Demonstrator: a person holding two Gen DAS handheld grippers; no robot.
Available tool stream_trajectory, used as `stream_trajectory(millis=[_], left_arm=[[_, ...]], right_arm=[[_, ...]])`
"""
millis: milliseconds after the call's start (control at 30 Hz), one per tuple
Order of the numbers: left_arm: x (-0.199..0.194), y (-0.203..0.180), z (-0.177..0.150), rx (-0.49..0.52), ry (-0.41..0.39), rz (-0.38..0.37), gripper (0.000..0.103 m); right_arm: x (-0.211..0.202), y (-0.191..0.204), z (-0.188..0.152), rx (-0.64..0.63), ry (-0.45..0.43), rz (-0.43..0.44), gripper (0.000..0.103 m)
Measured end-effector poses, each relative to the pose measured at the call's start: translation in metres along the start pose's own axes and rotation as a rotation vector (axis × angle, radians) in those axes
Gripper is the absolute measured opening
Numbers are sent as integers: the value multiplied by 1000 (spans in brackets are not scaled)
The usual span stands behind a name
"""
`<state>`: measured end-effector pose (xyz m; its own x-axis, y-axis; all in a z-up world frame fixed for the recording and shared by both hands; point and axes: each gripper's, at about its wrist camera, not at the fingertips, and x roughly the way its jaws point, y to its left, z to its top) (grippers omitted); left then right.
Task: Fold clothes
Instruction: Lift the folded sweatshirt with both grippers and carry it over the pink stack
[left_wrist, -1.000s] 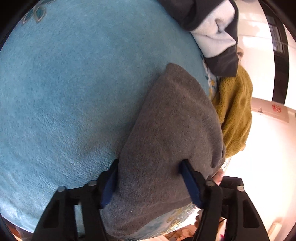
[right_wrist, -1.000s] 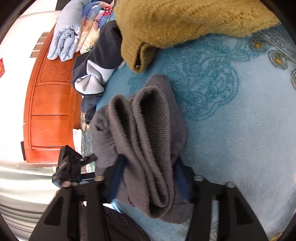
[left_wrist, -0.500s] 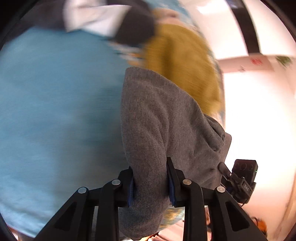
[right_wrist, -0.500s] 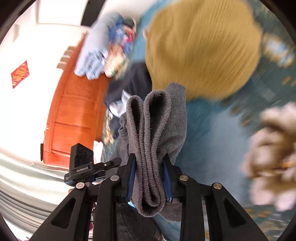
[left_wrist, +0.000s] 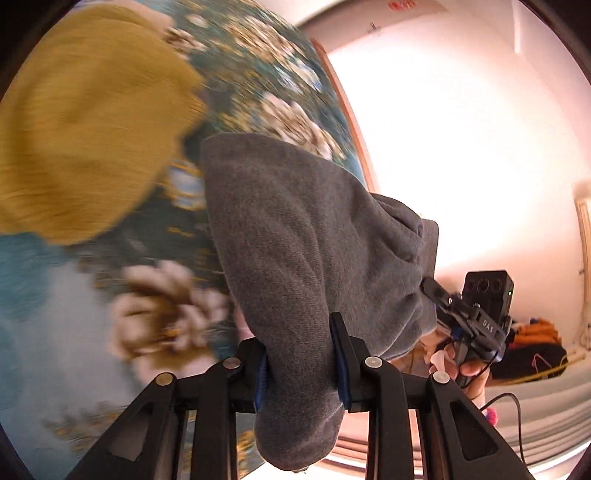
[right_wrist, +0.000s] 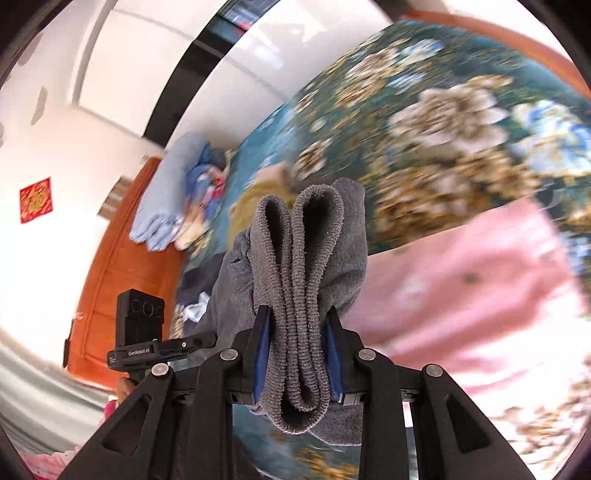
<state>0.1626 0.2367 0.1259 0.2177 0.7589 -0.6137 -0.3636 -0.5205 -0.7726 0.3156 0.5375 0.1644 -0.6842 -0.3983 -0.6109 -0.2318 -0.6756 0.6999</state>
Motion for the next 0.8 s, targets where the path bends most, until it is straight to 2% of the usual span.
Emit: stream_trajectory(millis=[133, 200, 267, 333, 400, 500, 600, 667, 800], left_arm=[[56, -18, -6, -20, 48, -1, 30], [86, -15, -6, -39, 64, 8, 31], [109, -20, -9, -42, 77, 37, 31], [119, -26, -11, 0, 72, 85, 31], [125, -34, -10, 30, 78, 125, 32], [125, -31, -10, 12, 74, 130, 32], [129, -11, -1, -29, 84, 107, 42], [125, 0, -3, -48, 107, 93, 52], [108, -5, -11, -6, 113, 113, 57]], right_arm=[[-32, -41, 16, 20, -8, -80, 29], [-37, -57, 20, 18, -2, -118, 29], [-37, -70, 21, 10, -4, -137, 29], [-36, -82, 21, 6, -6, -152, 29], [-31, -95, 20, 14, 4, -170, 29], [-25, -110, 20, 39, 7, -174, 29], [-19, -120, 22, 64, 0, -173, 29], [-17, -123, 23, 67, 5, -180, 30], [-19, -124, 23, 60, 18, -187, 35]])
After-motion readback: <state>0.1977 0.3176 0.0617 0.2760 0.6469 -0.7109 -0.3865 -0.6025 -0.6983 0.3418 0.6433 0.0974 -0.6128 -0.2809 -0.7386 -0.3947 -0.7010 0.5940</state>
